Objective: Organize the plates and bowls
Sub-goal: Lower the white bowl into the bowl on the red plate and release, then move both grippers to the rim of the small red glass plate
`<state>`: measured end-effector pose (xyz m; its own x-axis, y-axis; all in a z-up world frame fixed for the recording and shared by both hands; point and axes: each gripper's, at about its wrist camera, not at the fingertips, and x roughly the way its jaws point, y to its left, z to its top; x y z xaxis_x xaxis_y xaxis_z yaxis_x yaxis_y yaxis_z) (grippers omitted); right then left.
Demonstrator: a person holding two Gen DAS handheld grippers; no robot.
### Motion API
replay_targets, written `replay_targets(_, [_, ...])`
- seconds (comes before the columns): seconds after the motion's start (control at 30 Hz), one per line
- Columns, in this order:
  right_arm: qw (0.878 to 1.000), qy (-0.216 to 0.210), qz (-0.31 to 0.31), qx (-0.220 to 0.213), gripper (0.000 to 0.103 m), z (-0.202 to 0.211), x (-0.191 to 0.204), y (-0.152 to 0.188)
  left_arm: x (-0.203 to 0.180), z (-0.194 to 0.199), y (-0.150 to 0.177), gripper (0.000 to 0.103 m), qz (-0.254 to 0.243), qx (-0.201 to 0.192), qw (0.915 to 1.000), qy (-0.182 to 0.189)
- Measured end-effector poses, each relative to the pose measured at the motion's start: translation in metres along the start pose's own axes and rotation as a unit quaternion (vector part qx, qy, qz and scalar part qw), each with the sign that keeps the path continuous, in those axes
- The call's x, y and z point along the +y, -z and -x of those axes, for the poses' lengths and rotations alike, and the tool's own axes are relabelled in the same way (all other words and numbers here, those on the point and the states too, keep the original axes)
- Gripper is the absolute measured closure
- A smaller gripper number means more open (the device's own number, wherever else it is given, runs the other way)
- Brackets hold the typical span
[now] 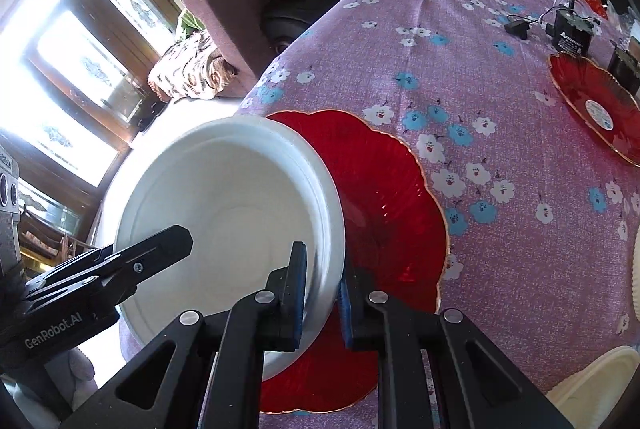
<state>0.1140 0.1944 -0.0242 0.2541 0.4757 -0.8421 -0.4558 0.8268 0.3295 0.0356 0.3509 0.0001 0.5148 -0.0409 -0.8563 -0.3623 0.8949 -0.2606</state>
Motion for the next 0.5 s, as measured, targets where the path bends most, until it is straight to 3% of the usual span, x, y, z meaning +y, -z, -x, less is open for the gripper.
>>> replay_targets(0.17, [1.0,-0.016,-0.016,-0.008,0.066,0.005,-0.006,0.0,0.005,0.015,0.005,0.039,0.001,-0.02,0.9997,-0.012])
replay_targets(0.4, [0.998,-0.026,-0.03,-0.054,0.065,0.051,-0.027,0.007,0.013,0.032,0.021,0.038,0.015,-0.032,0.9994,0.004])
replay_targets(0.5, [0.996,-0.019,-0.041,-0.076,0.058,0.079,-0.048,0.015,0.002,0.044,0.032,0.033,-0.004,-0.045,0.9989,0.01])
